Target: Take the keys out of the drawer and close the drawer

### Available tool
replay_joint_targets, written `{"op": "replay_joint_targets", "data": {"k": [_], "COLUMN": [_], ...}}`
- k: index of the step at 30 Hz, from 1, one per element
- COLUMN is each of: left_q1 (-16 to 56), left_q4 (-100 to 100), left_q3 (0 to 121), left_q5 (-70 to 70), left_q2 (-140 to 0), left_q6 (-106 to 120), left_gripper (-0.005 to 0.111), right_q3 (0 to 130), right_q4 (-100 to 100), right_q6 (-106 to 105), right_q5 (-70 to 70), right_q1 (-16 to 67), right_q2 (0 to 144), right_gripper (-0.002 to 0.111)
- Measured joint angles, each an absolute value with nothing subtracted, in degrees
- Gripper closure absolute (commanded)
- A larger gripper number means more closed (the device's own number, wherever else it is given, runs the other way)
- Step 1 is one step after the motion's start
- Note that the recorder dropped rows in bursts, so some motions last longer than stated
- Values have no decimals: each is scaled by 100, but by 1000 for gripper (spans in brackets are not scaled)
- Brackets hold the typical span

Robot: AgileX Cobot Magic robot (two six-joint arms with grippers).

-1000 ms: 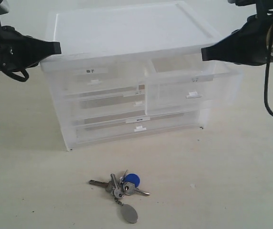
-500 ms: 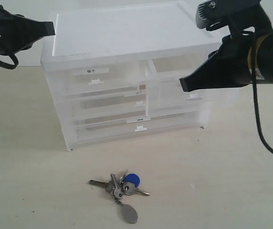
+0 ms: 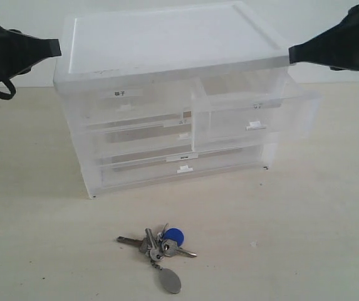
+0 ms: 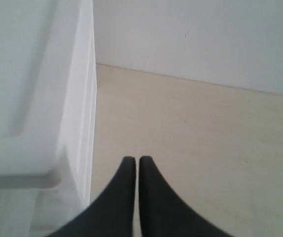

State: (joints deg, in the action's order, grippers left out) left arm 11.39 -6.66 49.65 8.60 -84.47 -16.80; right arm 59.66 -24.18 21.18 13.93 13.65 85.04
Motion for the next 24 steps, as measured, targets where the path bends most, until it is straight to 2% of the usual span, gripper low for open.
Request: {"op": "replay_joint_targets", "data": {"k": [6, 12, 16, 24], "left_q1": [1107, 939, 844, 844], "left_q4": [-874, -3373, -4271, -4528], "left_q3": [4963, 4963, 4953, 4556], "left_q5": [1394, 1932, 1876, 1933], "left_q2": [-9133, -9291, -9200, -8819], "left_q6": [-2049, -4896, -6029, -6184], "left_gripper": [102, 102, 102, 102], "right_q3": [6441, 6483, 6478, 5861], "right_q4": [-1087, -1060, -1353, -1436], "right_q6": [931, 696, 659, 639], "right_q5": [1382, 1867, 2642, 3236], "right_q1": [1375, 1784, 2165, 2554], "right_q2": [9089, 9062, 8709, 7848], "right_gripper": [108, 108, 108, 108]}}
